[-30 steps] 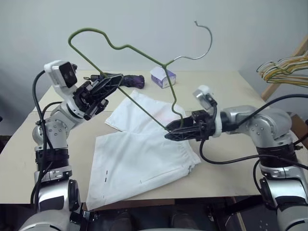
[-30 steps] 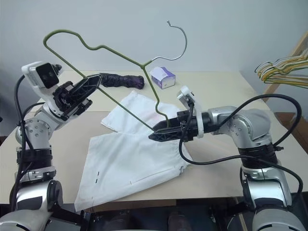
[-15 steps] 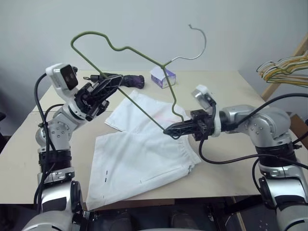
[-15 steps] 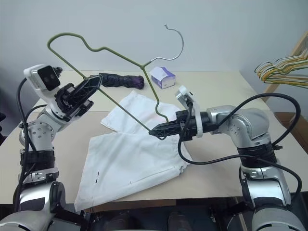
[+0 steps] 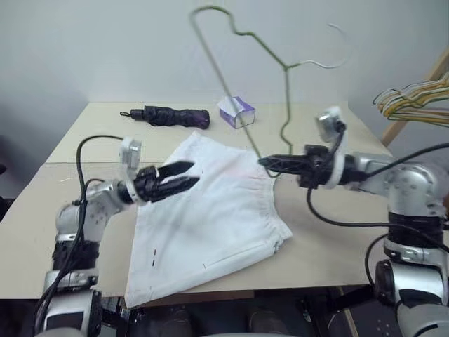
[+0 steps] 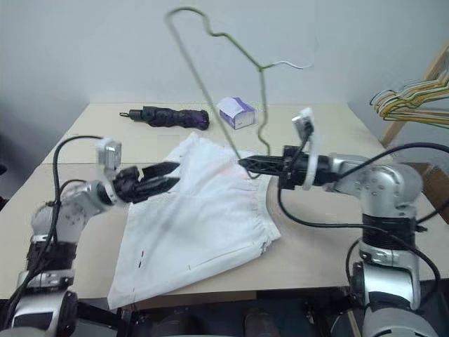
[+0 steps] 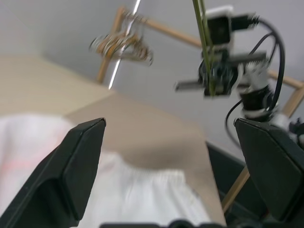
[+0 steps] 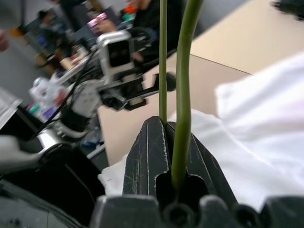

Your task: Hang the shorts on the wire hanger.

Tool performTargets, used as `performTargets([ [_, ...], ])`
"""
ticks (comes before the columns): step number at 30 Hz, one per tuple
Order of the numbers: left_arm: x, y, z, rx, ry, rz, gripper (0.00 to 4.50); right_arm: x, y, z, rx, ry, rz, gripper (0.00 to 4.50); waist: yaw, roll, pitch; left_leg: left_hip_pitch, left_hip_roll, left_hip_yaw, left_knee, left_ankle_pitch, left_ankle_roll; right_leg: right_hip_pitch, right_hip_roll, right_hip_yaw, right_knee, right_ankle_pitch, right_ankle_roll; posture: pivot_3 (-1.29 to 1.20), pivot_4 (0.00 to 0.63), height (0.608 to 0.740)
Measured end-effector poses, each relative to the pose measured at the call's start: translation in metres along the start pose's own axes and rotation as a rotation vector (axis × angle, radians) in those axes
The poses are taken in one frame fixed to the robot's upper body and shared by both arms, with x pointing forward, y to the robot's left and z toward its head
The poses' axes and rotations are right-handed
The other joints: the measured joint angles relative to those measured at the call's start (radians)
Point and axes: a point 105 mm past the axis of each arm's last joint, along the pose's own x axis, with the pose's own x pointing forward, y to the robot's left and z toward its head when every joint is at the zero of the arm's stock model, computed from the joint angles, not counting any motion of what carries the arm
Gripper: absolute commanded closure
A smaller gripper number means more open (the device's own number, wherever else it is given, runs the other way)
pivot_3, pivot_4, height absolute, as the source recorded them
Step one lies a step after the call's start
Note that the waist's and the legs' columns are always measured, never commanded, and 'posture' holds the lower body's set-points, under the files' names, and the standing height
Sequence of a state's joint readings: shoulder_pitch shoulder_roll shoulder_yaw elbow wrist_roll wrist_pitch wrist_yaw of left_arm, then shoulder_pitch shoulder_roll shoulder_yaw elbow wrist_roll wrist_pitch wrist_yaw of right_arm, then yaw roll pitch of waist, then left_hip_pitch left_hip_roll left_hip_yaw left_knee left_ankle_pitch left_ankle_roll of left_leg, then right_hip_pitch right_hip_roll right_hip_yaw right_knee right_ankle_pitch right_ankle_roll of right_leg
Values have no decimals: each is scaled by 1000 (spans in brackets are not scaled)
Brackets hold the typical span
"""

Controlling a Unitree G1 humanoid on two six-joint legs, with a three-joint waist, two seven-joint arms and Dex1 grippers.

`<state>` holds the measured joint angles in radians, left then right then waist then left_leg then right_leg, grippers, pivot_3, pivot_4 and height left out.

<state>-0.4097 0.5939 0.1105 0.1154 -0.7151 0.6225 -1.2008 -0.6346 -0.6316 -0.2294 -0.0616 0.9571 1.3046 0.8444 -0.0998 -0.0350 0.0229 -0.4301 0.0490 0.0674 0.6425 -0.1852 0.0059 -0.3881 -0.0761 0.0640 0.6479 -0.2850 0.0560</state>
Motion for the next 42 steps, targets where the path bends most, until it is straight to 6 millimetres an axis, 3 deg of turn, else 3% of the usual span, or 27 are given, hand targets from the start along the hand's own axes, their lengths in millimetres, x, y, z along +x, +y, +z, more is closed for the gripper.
performTargets([
  [3, -4, -2, -15, 73, 93, 25, 32, -35, -22, -35, 139, 73, -180, 4500, 11, 0, 0, -1, -1, 1, 0, 0, 0, 0, -1, -1, -1, 0, 0, -127, 0, 740],
  [7, -1, -10, -28, 205, 245, -1, 32, -77, -28, -83, 307, 200, -338, 4500, 7, 2, 0, 0, 0, 1, 0, 0, 0, 0, -1, 0, -1, 0, 0, -135, 0, 740],
  [13, 4, -24, -46, 271, 362, -100, 32, -128, -9, -98, 602, 248, -331, 4500, -9, 6, 0, 5, 1, 2, 0, -1, 1, 3, 0, 2, -1, -1, -2, -151, 0, 740],
  [18, 6, -29, -47, 277, 374, -133, 32, -133, -9, -121, 726, 300, -327, 4500, -27, 6, 0, 6, 1, 2, 0, -1, 1, 4, 1, 4, -1, -1, -1, -143, 0, 740],
  [22, 7, -29, -46, 282, 374, -136, 32, -138, -21, -132, 767, 322, -390, 4500, -26, 6, 0, 5, 0, 2, 0, -1, 1, 3, 0, 4, -1, -1, 1, -128, 0, 740],
  [27, 7, -31, -47, 275, 368, -134, 32, -131, -34, -129, 738, 291, -380, 4500, -25, 6, 0, 5, 0, 2, 0, -1, 1, 3, 1, 4, -1, -1, 1, -108, 0, 740],
  [36, 1, -30, -49, 233, 348, -95, 32, -118, -38, -132, 724, 304, -327, 4500, -10, 6, 0, 5, 0, 2, 1, -1, 1, 3, 0, 4, -1, 0, 1, -92, 0, 740],
  [42, 1, -28, -49, 237, 345, -80, 32, -120, -45, -131, 697, 306, -351, 4500, 0, 6, 0, 5, 0, 3, 1, -1, 1, 3, 0, 4, -1, 0, 1, -92, 0, 740],
])
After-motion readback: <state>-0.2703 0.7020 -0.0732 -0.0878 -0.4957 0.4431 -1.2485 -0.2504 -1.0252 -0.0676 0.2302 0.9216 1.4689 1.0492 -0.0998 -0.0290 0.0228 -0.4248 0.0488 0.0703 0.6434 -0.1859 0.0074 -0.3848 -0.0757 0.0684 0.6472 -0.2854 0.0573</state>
